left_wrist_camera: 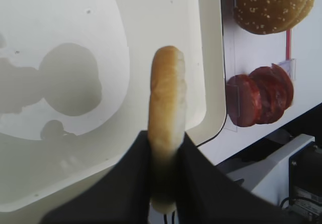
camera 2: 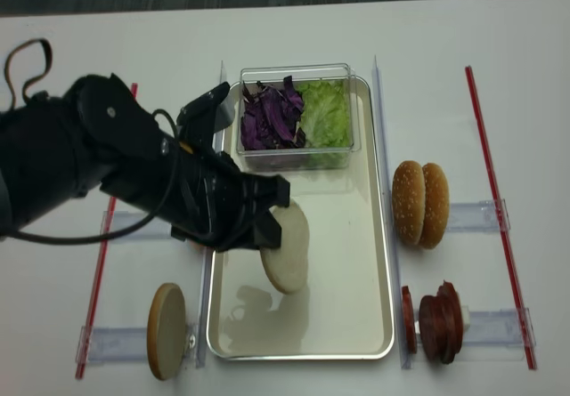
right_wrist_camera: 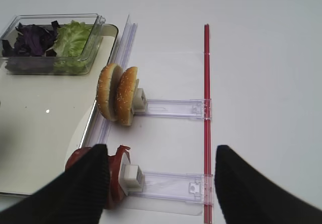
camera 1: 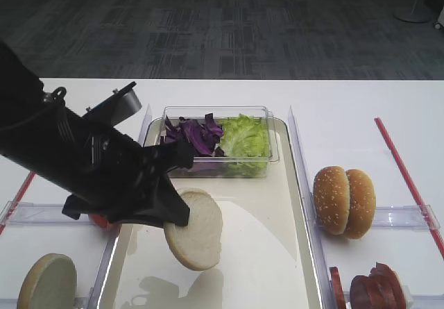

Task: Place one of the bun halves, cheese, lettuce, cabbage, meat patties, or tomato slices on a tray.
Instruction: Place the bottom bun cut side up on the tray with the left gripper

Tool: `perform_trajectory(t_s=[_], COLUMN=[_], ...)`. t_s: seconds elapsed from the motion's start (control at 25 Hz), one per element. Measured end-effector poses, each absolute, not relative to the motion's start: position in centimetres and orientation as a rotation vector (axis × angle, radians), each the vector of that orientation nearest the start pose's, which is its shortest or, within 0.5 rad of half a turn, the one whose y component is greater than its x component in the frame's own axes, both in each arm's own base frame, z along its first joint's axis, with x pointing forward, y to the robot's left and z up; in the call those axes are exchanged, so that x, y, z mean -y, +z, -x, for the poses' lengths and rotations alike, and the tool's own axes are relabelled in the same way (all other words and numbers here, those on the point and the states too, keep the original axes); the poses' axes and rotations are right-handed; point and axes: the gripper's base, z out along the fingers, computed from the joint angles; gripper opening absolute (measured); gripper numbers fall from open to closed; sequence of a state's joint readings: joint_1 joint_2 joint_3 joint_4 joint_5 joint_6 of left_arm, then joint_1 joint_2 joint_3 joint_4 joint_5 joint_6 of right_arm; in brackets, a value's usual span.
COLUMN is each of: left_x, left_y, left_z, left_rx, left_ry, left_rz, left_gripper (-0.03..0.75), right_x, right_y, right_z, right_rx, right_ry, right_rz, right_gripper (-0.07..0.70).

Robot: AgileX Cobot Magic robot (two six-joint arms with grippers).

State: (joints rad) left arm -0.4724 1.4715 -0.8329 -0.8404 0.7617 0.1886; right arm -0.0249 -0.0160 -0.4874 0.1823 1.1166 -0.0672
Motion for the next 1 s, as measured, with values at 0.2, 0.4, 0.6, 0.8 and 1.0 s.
perform_trajectory(t_s=[0.2, 0.4, 0.6, 0.8, 1.0], left_x=[16.0, 16.7, 16.9, 16.8, 16.8], left_y=[20.4, 18.6, 17.0, 16.5, 16.4], left_z=[-21.9, -22.4, -22.7, -23.0, -23.2], left_rx=[-2.782, -2.746, -2.787, -2.794, -2.786], left_ry=[-1.144, -1.236, -1.235, -1.210, -1.184], left_rz=[-0.092, -0.101, -0.095, -0.078, -0.063], left_gripper=[0.082, 0.082, 0.081, 0.081, 0.080], right_x=[-1.5, -1.5, -1.5, -1.5, -1.5], right_y=[27.0, 27.0, 27.0, 27.0, 27.0], right_z=[0.9, 0.9, 0.9, 0.9, 0.9], right_rx=[-2.086, -2.086, -2.086, -2.086, -2.086], right_ry=[0.164, 0.164, 0.164, 0.164, 0.164], right_rz=[0.059, 0.059, 0.059, 0.059, 0.059], right_gripper=[0.482, 0.482, 0.482, 0.482, 0.482])
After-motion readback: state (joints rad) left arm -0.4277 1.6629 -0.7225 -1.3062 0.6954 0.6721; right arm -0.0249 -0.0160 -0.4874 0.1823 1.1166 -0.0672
